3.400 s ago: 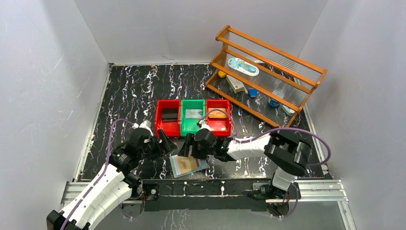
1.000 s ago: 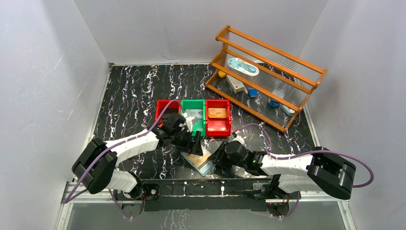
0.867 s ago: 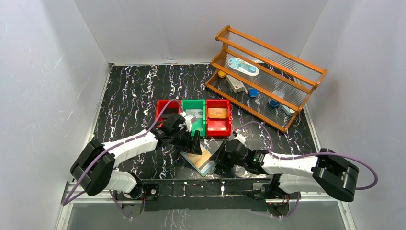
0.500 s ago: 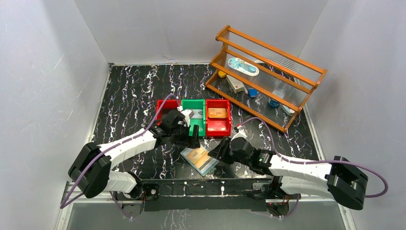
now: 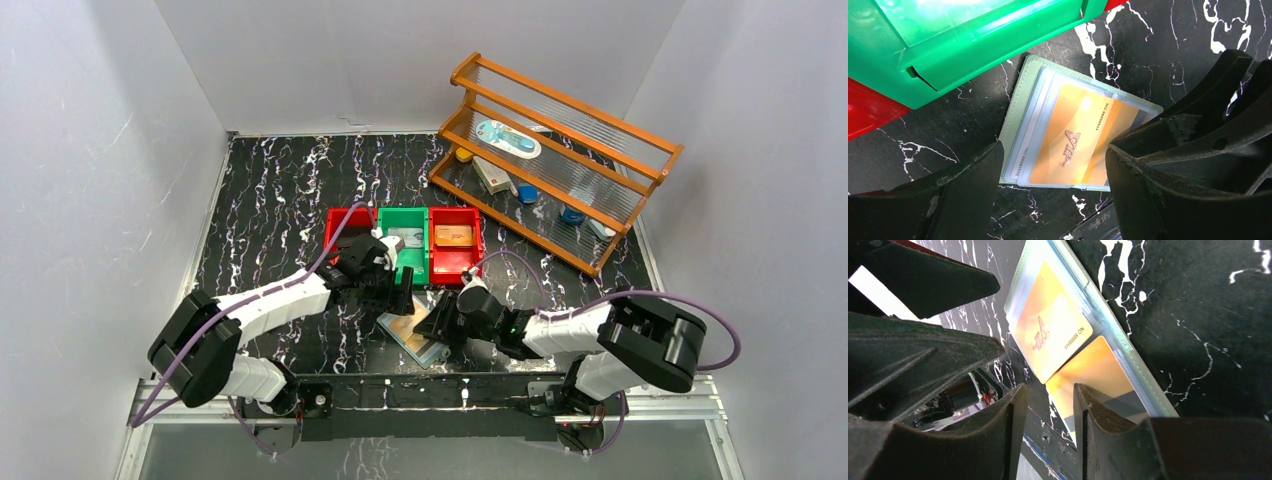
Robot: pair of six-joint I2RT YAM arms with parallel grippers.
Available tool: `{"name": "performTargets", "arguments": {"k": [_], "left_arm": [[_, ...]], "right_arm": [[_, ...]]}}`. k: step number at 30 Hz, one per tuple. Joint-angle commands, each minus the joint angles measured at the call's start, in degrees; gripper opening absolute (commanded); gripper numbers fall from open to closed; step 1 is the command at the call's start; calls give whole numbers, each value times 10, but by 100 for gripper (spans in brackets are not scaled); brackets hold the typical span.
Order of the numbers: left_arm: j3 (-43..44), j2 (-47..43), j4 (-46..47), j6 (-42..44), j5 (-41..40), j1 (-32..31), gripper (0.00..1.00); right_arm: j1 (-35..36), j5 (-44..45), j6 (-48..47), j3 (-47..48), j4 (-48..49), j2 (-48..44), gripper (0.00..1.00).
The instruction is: Take the credit cards out of the card holder
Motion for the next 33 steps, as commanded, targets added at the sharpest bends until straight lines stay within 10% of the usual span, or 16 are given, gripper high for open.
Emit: {"name": "performTargets", "arguments": {"k": [1, 22, 33], "left_arm": [[0, 1, 3, 15, 21, -1, 72], [-56, 9, 3, -27, 66, -1, 52], [-53, 9, -17, -32, 42, -1, 52]], "right_arm": [[-2, 0, 33, 12, 39, 21, 47], [-20, -3, 75, -41, 101, 89, 40], [-21, -12, 77, -65, 150, 96, 13]]}}
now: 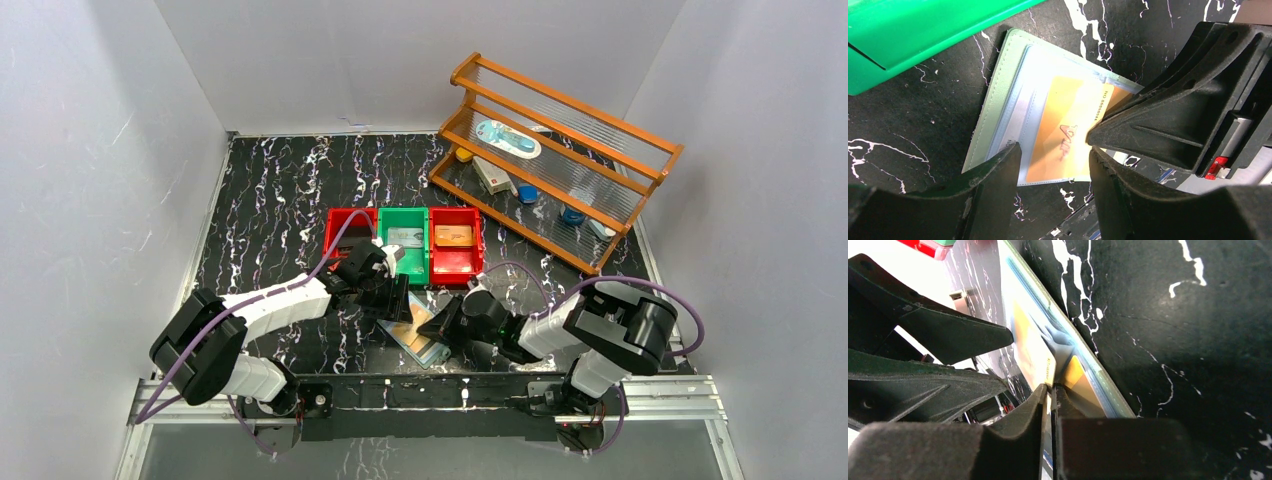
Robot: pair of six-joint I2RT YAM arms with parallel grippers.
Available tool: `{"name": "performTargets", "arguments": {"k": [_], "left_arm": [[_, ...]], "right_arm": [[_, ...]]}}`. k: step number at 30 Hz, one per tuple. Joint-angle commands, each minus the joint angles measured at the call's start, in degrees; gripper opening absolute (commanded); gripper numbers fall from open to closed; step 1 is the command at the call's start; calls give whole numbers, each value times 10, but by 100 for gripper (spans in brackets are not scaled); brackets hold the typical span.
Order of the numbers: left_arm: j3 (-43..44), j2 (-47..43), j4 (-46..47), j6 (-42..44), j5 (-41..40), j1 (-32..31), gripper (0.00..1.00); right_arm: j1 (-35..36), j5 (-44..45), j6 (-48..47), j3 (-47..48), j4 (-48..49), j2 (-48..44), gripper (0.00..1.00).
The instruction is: Take the credit cards out of the card holder
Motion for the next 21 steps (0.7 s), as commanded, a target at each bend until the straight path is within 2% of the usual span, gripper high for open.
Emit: {"name": "performTargets", "arguments": {"k": [1, 13, 18, 21], "left_arm": [[-14, 0, -50, -2, -23, -2, 52], [-1, 5, -65, 4, -50, -2, 53], [12, -25, -69, -2, -42, -2, 59], [26, -52, -73, -1, -47, -2, 66]], "right_arm": [[-2, 3, -14, -27, -17, -6, 12], [-3, -3, -1, -66, -32, -47, 11], [-4, 0, 5, -66, -37, -48, 12], [-4, 1, 3, -60, -38, -40, 12]]}}
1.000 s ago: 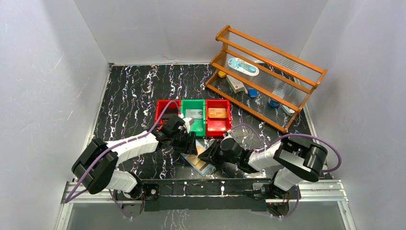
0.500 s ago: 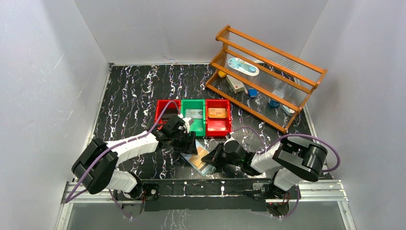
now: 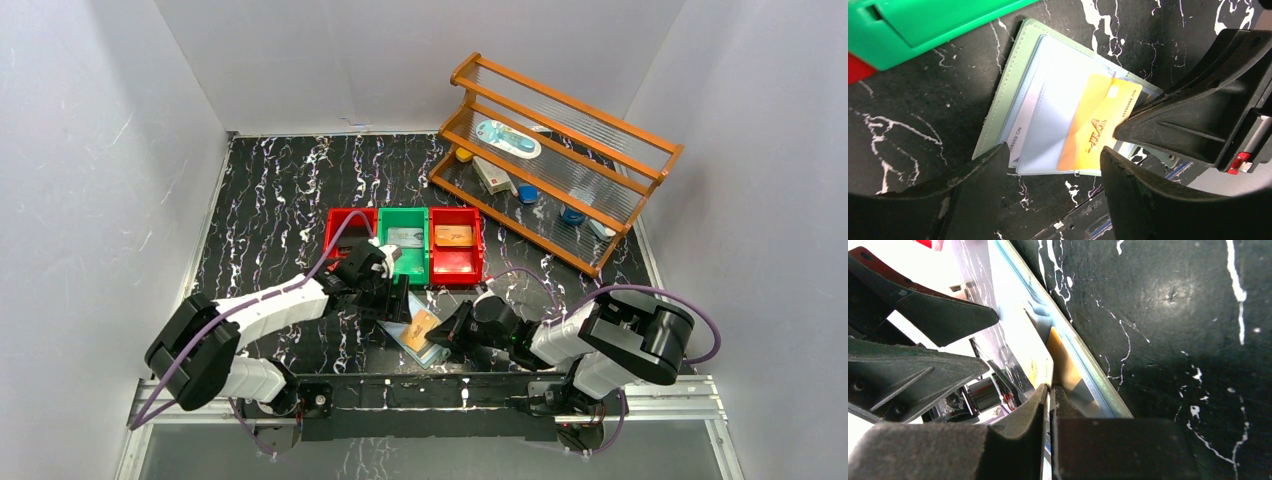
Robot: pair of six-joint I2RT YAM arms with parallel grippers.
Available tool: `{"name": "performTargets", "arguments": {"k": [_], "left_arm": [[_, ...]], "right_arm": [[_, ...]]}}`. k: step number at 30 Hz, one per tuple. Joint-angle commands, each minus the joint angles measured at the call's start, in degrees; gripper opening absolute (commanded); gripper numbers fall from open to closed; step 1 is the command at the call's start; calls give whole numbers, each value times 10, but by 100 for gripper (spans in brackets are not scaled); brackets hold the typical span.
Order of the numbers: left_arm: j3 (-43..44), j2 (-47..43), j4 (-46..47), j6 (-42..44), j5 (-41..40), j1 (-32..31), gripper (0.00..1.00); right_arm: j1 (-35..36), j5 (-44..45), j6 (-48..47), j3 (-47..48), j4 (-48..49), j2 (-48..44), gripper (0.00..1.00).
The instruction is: Take the credit cards out of the card holder
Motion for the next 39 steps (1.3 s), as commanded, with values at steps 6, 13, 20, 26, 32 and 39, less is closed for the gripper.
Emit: {"name": "performTargets", "arguments": {"k": [6, 13, 20, 26, 32, 39], "left_arm": [[53, -72, -32, 20, 30, -2, 74], [37, -9, 29, 28, 150, -14, 72], [11, 56, 26, 14, 84, -22, 67], [7, 67, 2, 16, 44, -25, 65], [5, 77, -5, 8, 38, -29, 62], [3, 76, -11, 5, 37, -29, 61]], "right_arm": [[-1, 8, -11, -2, -52, 16, 12], [-2, 13, -5, -9, -47, 6, 13], [-3, 10, 2, -15, -26, 15, 16], [-3, 12, 10, -21, -5, 18, 22], [-3, 21, 8, -12, 28, 35, 33], [-2, 27, 9, -9, 96, 70, 31]]}}
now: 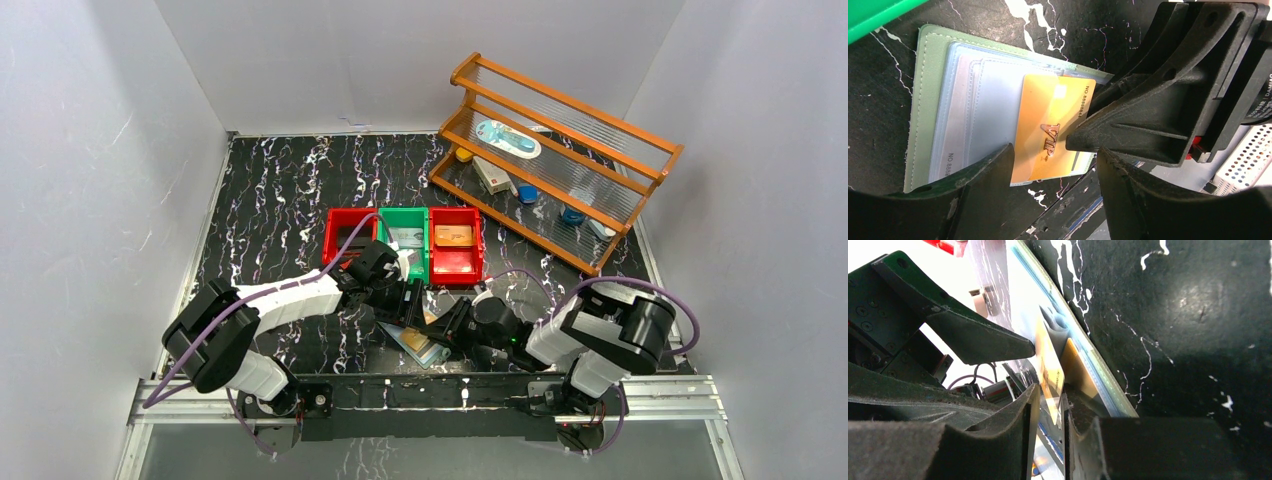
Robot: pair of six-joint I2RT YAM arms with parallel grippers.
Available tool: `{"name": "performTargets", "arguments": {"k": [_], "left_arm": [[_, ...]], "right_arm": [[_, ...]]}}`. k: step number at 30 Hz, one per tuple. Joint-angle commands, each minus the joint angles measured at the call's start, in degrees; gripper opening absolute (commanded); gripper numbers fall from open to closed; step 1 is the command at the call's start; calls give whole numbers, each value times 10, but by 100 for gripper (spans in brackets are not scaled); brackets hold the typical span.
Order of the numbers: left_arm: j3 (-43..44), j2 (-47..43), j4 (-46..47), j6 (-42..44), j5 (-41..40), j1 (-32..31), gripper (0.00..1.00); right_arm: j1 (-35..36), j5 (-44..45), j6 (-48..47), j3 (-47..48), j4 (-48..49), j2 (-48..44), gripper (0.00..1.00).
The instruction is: Take the credit cards out of the card holder
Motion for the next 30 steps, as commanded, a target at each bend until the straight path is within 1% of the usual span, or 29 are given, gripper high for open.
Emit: {"name": "performTargets", "arguments": {"k": [1, 6, 10, 11, 14, 17, 21, 27, 30], "left_arm": [[-19, 18, -49, 7, -43, -3, 61], [-20, 8, -53, 4, -50, -3, 61], [-18, 5, -53, -1, -49, -3, 61], [-18, 3, -53, -1, -49, -3, 61], [-18, -2, -56, 0, -52, -3, 60], [-18, -10, -64, 0, -55, -3, 60], [-18, -20, -67, -1, -62, -3, 60], [-13, -32, -75, -3, -69, -3, 61], [-11, -42, -75, -6, -70, -3, 63]], "right_arm": [[-2, 22, -10, -4, 8, 23, 30], [0, 15, -20, -7, 24, 24, 29], [15, 9, -22, 9, 47, 49, 30], [19, 14, -21, 12, 53, 55, 29], [22, 32, -12, -1, 83, 64, 20], [22, 49, -1, -29, 101, 56, 16], [22, 54, -6, -38, 66, 28, 9], [22, 62, -17, -39, -23, -29, 8], [22, 65, -32, -34, -61, -57, 7]]}}
